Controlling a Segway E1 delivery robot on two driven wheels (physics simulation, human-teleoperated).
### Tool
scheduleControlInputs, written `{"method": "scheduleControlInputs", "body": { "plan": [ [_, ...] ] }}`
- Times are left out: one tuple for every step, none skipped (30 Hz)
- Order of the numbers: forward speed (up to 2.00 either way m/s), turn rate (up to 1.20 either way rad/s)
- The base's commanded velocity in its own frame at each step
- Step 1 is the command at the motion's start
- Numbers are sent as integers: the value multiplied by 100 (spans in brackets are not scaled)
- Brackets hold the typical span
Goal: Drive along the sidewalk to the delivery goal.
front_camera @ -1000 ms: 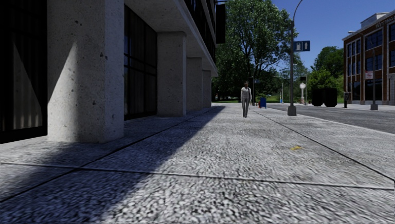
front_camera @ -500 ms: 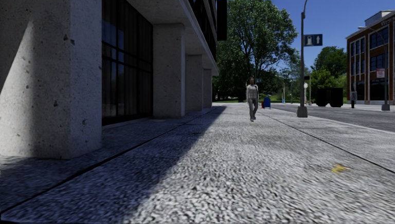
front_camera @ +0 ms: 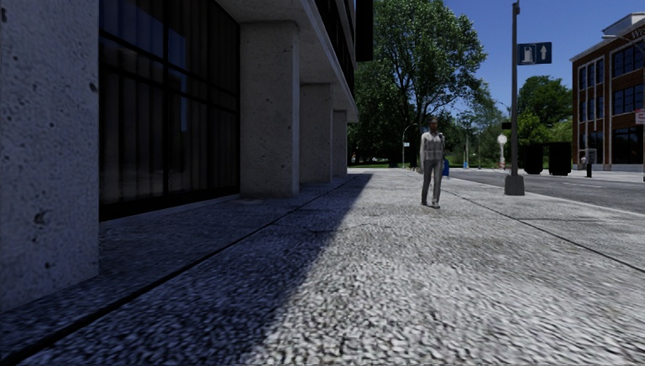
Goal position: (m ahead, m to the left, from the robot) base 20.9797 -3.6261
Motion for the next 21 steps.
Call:
{"method": "scheduleControlInputs", "body": {
  "plan": [
    [200,0],
    [200,0],
    [200,0],
    [200,0],
    [200,0],
    [200,-16],
    [200,-28],
    [200,-35],
    [200,-39],
    [200,-39],
    [200,-40],
    [200,-40],
    [200,-40],
    [200,-40],
    [200,-40],
    [200,-40],
    [200,-40],
    [200,-40],
    [200,-40],
    [200,-40],
    [200,-40]
  ]
}}
